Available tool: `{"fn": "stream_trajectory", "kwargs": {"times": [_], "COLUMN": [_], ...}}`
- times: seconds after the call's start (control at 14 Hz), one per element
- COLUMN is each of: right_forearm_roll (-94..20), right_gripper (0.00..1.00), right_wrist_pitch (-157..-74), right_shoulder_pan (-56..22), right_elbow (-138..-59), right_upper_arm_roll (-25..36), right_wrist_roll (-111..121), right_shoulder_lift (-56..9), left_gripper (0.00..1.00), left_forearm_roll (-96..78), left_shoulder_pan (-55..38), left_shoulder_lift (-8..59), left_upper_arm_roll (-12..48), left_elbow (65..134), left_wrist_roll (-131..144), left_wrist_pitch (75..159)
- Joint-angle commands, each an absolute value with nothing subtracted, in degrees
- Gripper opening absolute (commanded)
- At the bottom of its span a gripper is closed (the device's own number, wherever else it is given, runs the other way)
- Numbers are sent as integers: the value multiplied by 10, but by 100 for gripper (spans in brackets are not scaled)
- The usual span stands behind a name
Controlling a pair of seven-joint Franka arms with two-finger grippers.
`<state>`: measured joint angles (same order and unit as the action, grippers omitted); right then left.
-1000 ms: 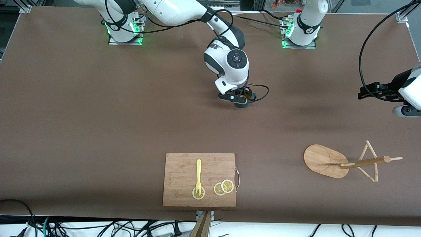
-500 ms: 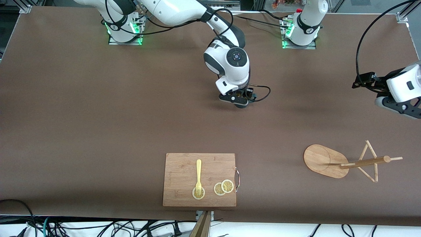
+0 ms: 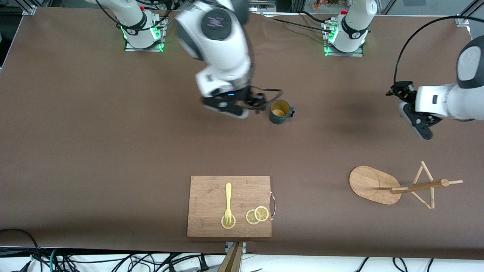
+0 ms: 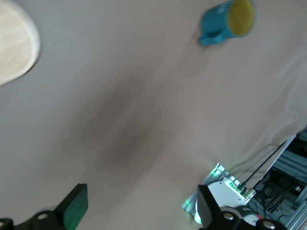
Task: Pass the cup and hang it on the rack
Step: 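Release the mug and withdraw the right gripper while the left gripper approaches, then move the left gripper to the mug handle and grasp it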
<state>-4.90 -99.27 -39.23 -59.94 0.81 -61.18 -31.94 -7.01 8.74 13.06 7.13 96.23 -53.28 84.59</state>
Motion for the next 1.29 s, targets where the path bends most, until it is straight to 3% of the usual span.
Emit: {"fn": "stream_trajectory", "kwargs": {"times": [0.0, 0.29, 0.5, 0.79, 1.0, 1.21], "right_forearm_roll": [-60, -62, -60, -13, -3, 2], "right_gripper": [100, 100, 100, 100, 100, 100], "right_wrist_pitch": [-930, -850, -818, -856, -874, -884], "right_shoulder_pan": [-306, -195, -154, -98, -37, -33], "right_elbow": [-631, -700, -764, -916, -933, -928], "right_upper_arm_roll": [3, 20, 70, 64, -5, -8], "right_wrist_roll": [-474, -242, -80, -34, -30, -29], "right_shoulder_lift": [-260, -162, -94, 21, 28, 22], "left_gripper": [100, 100, 100, 100, 100, 100], "left_forearm_roll": [-115, -184, -260, -399, -519, -617], "left_shoulder_pan": [86, 85, 85, 85, 81, 78], "left_shoulder_lift": [114, 109, 110, 111, 135, 195], "left_upper_arm_roll": [74, 90, 105, 118, 133, 141], "left_elbow": [1033, 1097, 1164, 1261, 1302, 1302], "left_wrist_roll": [-646, -750, -833, -981, -1120, -1268], "left_wrist_pitch": [902, 981, 1072, 1185, 1258, 1286]}}
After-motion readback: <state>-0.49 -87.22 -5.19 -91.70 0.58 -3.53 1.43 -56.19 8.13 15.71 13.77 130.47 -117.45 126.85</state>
